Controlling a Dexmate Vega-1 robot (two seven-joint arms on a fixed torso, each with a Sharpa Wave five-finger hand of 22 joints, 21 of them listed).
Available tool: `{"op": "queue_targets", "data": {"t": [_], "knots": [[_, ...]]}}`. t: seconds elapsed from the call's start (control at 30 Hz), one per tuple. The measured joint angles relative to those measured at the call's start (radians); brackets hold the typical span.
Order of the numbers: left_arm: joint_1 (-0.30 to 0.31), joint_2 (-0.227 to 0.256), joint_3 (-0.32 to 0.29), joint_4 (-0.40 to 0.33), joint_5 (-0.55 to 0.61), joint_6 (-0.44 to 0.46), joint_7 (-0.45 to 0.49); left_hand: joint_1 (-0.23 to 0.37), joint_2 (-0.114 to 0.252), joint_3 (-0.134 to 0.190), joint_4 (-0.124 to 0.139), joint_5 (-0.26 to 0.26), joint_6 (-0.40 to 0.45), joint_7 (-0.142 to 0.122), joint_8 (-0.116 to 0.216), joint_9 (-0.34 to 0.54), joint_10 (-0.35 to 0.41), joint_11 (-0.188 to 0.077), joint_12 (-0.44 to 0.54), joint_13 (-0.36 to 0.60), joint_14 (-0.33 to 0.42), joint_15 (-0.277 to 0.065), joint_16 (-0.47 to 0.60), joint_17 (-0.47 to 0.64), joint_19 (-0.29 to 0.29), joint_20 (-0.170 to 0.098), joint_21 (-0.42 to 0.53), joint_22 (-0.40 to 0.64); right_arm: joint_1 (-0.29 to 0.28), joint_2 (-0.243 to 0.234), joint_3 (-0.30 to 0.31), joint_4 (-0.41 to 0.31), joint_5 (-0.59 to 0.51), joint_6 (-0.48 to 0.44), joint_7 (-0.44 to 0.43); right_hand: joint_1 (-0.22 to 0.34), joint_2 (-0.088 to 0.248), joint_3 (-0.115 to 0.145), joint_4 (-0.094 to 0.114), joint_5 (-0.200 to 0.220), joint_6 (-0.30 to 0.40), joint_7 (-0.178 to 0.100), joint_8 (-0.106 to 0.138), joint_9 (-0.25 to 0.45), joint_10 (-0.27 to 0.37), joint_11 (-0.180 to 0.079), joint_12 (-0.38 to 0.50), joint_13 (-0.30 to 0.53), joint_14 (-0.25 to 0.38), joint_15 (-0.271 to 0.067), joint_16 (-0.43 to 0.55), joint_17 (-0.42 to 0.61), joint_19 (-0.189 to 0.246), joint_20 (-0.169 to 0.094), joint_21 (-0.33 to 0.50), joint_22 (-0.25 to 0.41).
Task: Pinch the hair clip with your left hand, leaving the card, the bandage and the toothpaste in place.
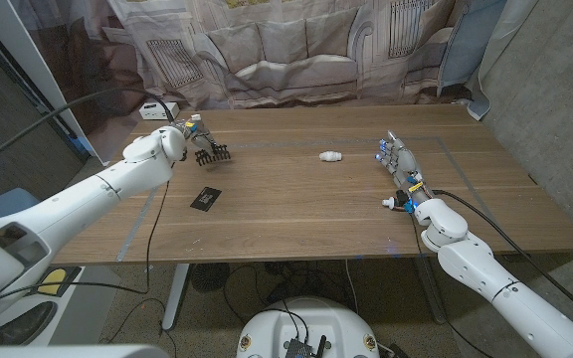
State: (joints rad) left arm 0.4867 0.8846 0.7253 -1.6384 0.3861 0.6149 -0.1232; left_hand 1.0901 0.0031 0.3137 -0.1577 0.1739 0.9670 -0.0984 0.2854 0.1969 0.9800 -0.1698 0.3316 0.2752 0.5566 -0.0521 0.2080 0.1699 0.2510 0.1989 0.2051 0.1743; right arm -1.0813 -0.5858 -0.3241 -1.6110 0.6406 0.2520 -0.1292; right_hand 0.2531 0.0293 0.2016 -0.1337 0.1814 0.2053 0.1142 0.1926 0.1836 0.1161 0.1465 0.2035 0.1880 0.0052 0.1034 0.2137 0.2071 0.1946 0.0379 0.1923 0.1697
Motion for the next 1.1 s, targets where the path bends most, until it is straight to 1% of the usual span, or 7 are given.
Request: {"op": "queue_targets", "data": {"t": [0.1, 0.17, 0.23, 0.27, 0.67, 0.9, 1.1], "knots": [[0.005, 0.004, -0.003, -0.013, 0.000, 0.006, 0.003, 0.000, 0.000, -0.007, -0.004, 0.000, 0.004, -0.004, 0.005, 0.001, 0.012, 0.009, 0.008, 0.001, 0.017, -0.001, 0.008, 0.000, 0.005, -0.005, 0.000, 0.000, 0.000, 0.000, 0.000, 0.000, 0.000, 0.001, 0.001, 0.000, 0.000, 0.000, 0.000, 0.000, 0.000, 0.000, 0.000, 0.000, 0.000, 0.000, 0.000, 0.000, 0.000, 0.000, 0.000, 0.000, 0.000, 0.000, 0.000, 0.000], [0.007, 0.005, -0.004, -0.019, 0.000, 0.007, 0.004, 0.000, 0.000, -0.009, -0.006, 0.000, 0.004, -0.004, 0.012, 0.003, 0.013, 0.008, 0.016, 0.001, 0.038, -0.002, 0.013, 0.004, 0.010, 0.000, 0.000, 0.000, 0.000, 0.000, 0.001, 0.000, 0.000, 0.002, 0.001, 0.000, 0.000, 0.000, 0.000, 0.000, 0.000, 0.000, 0.000, 0.000, 0.000, 0.000, 0.000, 0.000, 0.000, 0.000, 0.000, 0.000, 0.000, 0.000, 0.000, 0.000], [0.010, 0.007, -0.007, -0.026, 0.000, 0.010, 0.007, 0.004, -0.004, -0.014, -0.008, -0.001, 0.004, -0.004, 0.021, 0.006, 0.014, 0.008, 0.020, 0.001, 0.060, -0.005, 0.019, 0.005, 0.018, -0.005, 0.000, 0.000, -0.002, 0.000, 0.001, 0.000, 0.000, 0.002, 0.001, 0.000, 0.000, 0.000, 0.000, 0.000, 0.000, 0.000, 0.000, 0.000, 0.000, 0.000, 0.000, 0.000, 0.000, 0.000, 0.000, 0.000, 0.000, 0.000, 0.000, 0.000], [0.013, 0.008, -0.009, -0.031, 0.001, 0.012, 0.010, 0.008, -0.008, -0.015, -0.007, -0.001, 0.012, 0.002, 0.026, 0.008, 0.016, 0.009, 0.025, 0.001, 0.070, -0.006, 0.021, 0.005, 0.019, -0.006, 0.000, 0.000, -0.003, -0.001, 0.001, -0.001, 0.000, 0.003, 0.001, 0.000, 0.000, 0.000, 0.000, 0.000, 0.000, 0.000, 0.000, 0.000, 0.000, 0.000, 0.000, 0.000, 0.000, 0.000, 0.000, 0.000, 0.000, 0.000, 0.000, 0.000], [0.026, 0.020, -0.017, -0.075, 0.012, 0.027, 0.018, 0.010, -0.010, -0.023, -0.004, -0.001, 0.014, 0.004, 0.035, 0.011, 0.019, 0.013, 0.050, 0.002, 0.178, -0.022, 0.059, 0.014, 0.028, -0.008, 0.000, 0.000, -0.016, -0.008, 0.006, -0.019, -0.002, 0.003, -0.005, 0.000, 0.000, 0.000, 0.000, 0.000, 0.000, 0.000, 0.000, 0.000, 0.005, -0.005, 0.000, 0.000, 0.002, -0.002, 0.000, 0.000, 0.000, 0.000, 0.000, 0.000], [0.033, 0.027, -0.020, -0.101, 0.026, 0.043, 0.018, 0.010, -0.010, -0.024, -0.005, -0.002, 0.018, 0.007, 0.035, 0.015, 0.019, 0.013, 0.058, 0.011, 0.194, -0.027, 0.059, 0.011, 0.028, -0.008, 0.000, 0.000, -0.024, -0.012, 0.009, -0.029, -0.002, 0.003, -0.007, 0.000, 0.000, 0.000, 0.000, 0.000, 0.000, 0.000, 0.000, 0.000, 0.005, -0.005, 0.000, 0.000, 0.004, -0.004, 0.000, 0.000, -0.004, 0.004, 0.000, 0.000], [0.035, 0.031, -0.020, -0.116, 0.035, 0.052, 0.013, 0.019, -0.019, -0.024, -0.005, -0.002, 0.027, 0.006, 0.044, 0.015, 0.019, 0.013, 0.063, 0.069, 0.194, -0.027, 0.054, 0.003, 0.028, -0.008, 0.000, 0.000, -0.027, -0.014, 0.010, -0.032, -0.002, 0.003, -0.007, 0.000, 0.000, 0.000, 0.000, 0.000, 0.000, 0.000, 0.000, 0.000, 0.005, -0.005, 0.000, 0.000, 0.004, -0.004, 0.000, 0.000, -0.004, 0.004, 0.000, 0.000]]}}
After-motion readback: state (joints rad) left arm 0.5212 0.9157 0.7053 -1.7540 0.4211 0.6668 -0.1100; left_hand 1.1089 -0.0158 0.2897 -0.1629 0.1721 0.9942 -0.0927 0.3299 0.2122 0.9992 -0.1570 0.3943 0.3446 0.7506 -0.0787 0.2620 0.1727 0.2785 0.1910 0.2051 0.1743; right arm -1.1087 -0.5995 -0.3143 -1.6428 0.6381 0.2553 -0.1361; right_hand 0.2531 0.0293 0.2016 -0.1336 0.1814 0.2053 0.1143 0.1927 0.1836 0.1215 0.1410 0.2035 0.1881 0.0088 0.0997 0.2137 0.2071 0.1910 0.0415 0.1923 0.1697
